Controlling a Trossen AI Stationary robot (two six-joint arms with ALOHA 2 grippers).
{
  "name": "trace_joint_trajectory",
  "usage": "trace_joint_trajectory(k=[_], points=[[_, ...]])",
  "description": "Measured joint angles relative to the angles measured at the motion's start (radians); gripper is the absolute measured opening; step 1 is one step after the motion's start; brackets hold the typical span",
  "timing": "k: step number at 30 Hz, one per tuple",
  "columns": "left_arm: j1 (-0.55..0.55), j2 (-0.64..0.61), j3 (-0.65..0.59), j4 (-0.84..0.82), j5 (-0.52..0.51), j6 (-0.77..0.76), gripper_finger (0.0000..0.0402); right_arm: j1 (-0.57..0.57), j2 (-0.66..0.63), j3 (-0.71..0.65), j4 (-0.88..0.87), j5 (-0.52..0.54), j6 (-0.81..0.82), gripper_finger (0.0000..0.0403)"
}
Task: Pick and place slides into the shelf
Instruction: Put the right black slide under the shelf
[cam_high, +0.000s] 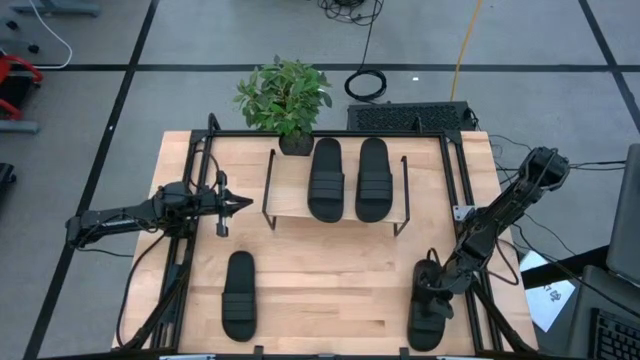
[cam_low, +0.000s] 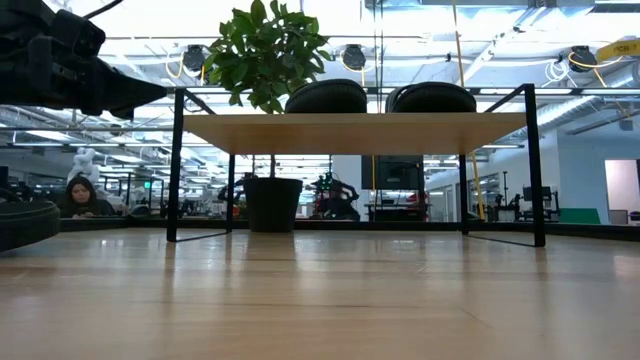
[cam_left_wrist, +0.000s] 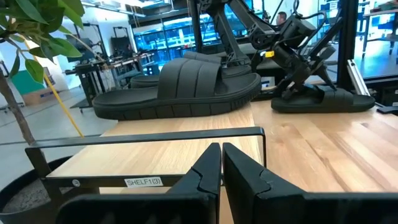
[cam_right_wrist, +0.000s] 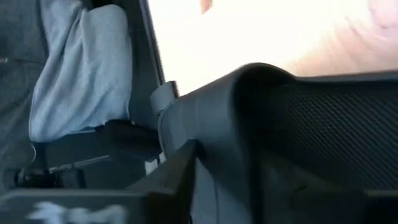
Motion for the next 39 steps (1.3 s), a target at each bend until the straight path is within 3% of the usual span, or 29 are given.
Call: trace_joint_trajectory(k=[3,5,14,26,39], points=[[0.000,0.000,0.000,0.000,0.000,0.000,0.0024,0.000,0.001,0.000,0.013,-0.003,-0.052,0.0041],[0.000,0.000,0.000,0.000,0.000,0.000,0.0024,0.000,0.002,0.000,0.036,-0.003,-0.094,0.0013],[0.000,0.000,0.000,0.000,0.000,0.000,0.0024,-0.047,0.005,0.049,0.019,-0.033,-0.172,0.0005],[0.000,0.000,0.000,0.000,0.001,-0.004,0.0024,-0.136,0.004,0.321,-0.297,-0.085,-0.283,0.0002],[0.000,0.000,0.000,0.000,0.002,-0.009,0.0024,-0.274,0.095,0.358,-0.218,-0.255,-0.386,0.0001]])
